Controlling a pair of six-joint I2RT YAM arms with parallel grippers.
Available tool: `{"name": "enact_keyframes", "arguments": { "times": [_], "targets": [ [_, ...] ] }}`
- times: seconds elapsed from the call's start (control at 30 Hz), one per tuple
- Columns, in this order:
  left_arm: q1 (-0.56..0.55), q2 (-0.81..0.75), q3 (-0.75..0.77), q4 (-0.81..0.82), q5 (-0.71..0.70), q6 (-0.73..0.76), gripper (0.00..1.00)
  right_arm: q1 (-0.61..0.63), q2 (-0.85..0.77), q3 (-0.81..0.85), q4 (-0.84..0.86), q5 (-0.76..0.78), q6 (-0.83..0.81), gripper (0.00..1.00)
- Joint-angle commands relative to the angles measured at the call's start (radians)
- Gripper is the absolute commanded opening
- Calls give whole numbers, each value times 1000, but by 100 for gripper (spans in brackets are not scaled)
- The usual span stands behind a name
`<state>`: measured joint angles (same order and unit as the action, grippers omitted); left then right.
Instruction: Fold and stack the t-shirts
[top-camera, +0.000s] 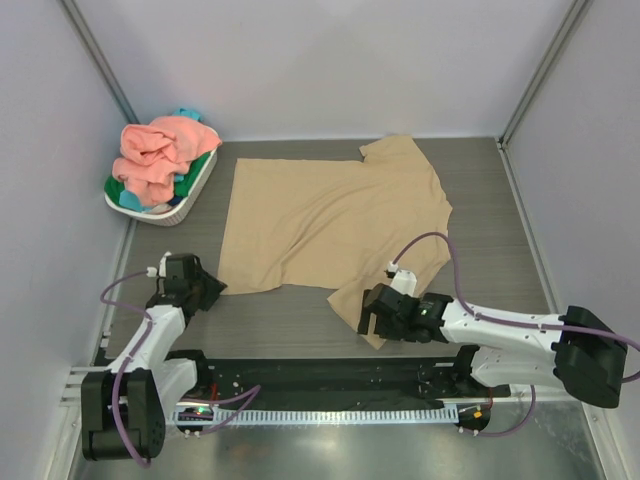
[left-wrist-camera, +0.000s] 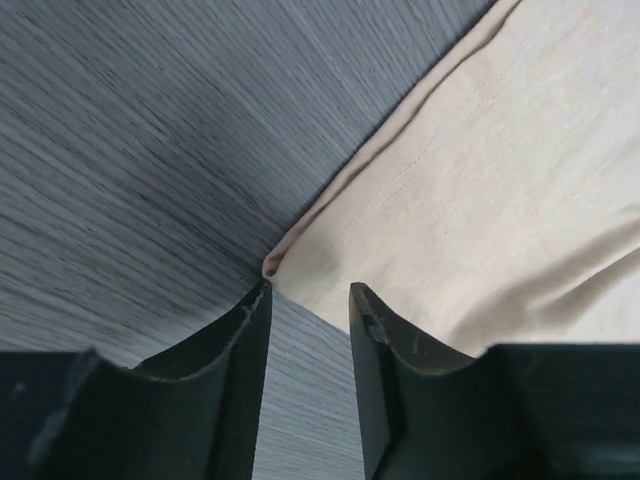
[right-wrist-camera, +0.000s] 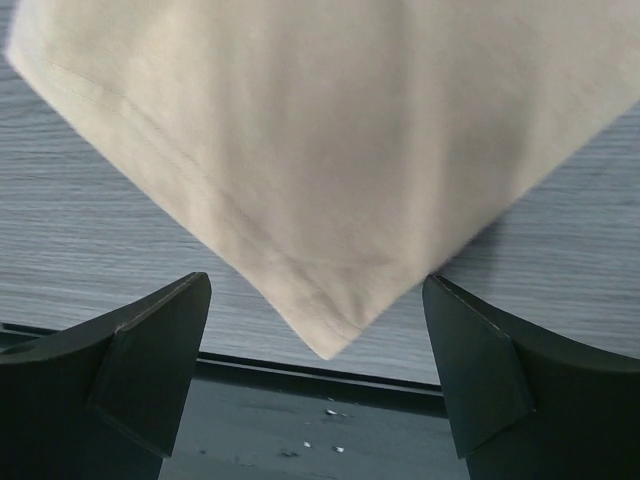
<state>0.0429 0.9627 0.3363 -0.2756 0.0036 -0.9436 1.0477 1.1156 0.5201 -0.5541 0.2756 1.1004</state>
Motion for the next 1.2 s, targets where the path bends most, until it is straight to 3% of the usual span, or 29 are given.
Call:
{"name": "enact_keyframes", "arguments": {
  "times": [0.0,0.07,0.17,0.27,0.3,0.37,0.4,0.47,0.77,0.9,1.17],
  "targets": [
    [5,27,-10,30,-10,-9,36,3,36,-34,126,-19,29,87],
    [5,36,-14,36,-10,-9,33,3,56,-54,163,-36,30,81],
    [5,39,-23,47,-10,-17,29,3,59,-71,184,-56,29,63],
    [5,38,-28,52,-10,-15,26,5,50,-86,184,-64,32,40],
    [5,38,-28,53,-10,-15,22,3,44,-89,183,-62,33,25],
    [5,36,-26,53,-8,-12,17,3,26,-101,178,-62,35,9],
    [5,37,-23,58,-10,-12,7,3,1,-103,169,-59,42,1],
    [5,41,-20,64,16,-11,0,3,-45,-98,111,-38,56,1],
    [5,-14,26,-16,3,-3,0,3,-362,-83,-240,100,186,1],
    [5,-114,33,-88,-24,-7,0,3,-490,-71,-305,100,231,1],
    [6,-251,99,-267,-108,22,0,3,-585,138,-593,287,294,1]
  ]
}}
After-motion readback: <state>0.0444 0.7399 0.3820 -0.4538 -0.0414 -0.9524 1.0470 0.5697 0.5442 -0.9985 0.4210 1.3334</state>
